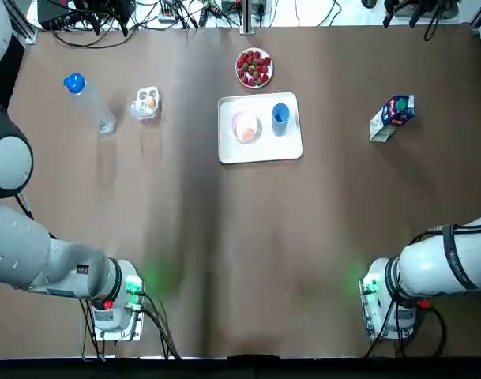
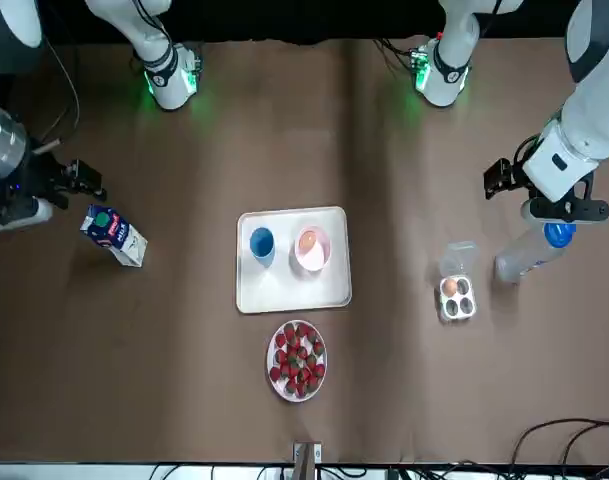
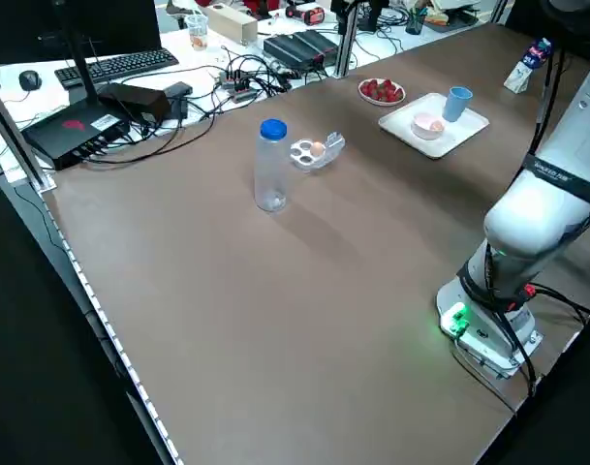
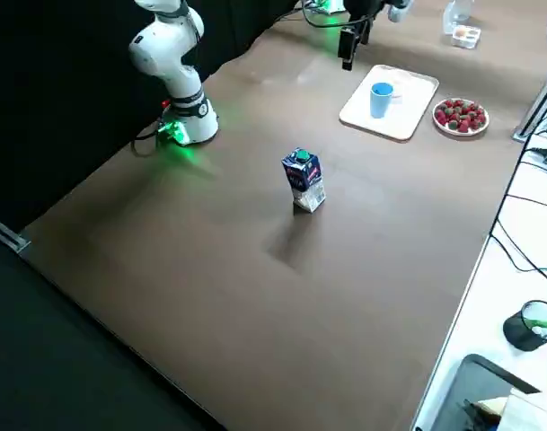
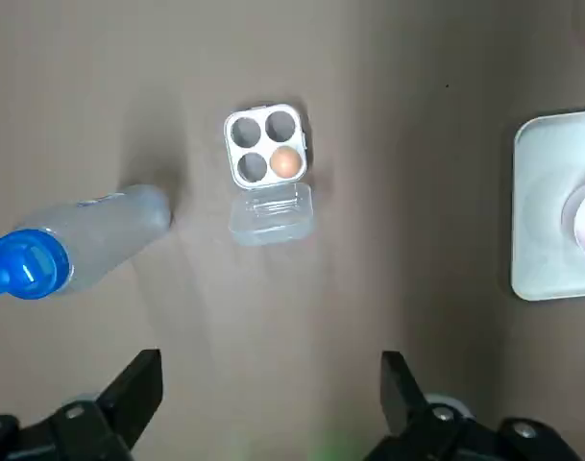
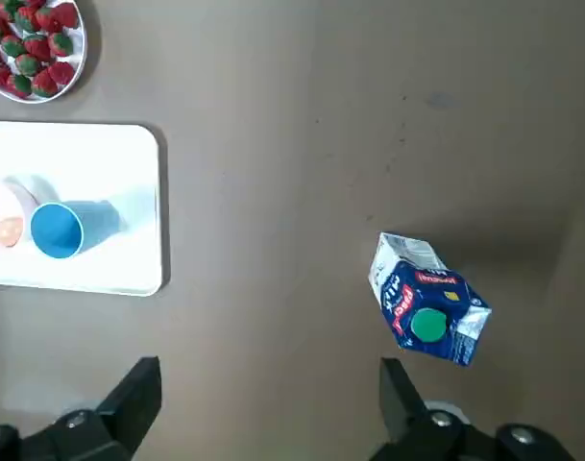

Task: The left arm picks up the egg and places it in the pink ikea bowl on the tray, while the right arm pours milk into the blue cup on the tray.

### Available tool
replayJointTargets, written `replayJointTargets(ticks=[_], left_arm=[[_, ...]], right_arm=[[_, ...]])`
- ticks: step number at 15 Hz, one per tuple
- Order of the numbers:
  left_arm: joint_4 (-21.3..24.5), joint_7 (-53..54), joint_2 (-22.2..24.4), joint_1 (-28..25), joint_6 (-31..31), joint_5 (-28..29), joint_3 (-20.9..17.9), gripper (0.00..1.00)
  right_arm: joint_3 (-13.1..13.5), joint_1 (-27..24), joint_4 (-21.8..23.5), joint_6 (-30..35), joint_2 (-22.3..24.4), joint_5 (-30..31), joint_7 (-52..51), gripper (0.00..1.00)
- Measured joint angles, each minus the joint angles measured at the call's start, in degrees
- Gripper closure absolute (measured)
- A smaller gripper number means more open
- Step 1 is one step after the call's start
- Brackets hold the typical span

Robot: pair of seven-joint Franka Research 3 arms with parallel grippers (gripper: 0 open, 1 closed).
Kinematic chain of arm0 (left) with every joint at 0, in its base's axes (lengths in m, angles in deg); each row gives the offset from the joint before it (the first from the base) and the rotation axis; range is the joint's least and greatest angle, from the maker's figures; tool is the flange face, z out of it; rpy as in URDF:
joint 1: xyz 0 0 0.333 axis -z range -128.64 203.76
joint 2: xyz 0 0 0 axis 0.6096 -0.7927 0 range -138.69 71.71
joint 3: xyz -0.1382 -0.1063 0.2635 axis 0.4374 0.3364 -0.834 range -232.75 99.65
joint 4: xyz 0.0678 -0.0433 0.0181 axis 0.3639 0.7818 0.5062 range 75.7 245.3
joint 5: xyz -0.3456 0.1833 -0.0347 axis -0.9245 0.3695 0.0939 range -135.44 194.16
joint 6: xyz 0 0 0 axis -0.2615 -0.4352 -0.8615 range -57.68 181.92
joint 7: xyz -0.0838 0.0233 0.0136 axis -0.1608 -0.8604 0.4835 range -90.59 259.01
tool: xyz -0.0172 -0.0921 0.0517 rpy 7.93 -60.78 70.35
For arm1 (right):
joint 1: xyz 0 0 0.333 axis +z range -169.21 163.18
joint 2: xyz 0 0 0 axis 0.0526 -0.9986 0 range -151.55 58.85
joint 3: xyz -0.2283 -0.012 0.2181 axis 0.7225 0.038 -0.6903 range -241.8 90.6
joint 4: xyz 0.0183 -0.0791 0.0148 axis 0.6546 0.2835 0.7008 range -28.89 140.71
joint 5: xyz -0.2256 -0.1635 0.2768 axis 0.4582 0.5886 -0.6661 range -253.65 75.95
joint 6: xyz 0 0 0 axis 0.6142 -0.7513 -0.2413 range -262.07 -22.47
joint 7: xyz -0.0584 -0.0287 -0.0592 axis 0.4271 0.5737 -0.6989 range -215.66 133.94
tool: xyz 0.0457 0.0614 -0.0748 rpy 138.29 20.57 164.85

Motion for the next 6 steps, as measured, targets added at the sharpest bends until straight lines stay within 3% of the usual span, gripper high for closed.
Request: replayJointTargets(ticks=[6], left_arm=[[-0.9,-0.1,1.3,-0.3,0.0,0.0,0.1,0.0]], right_arm=[[0.5,-1.4,2.6,-0.8,1.4,4.8,0.0,0.0]])
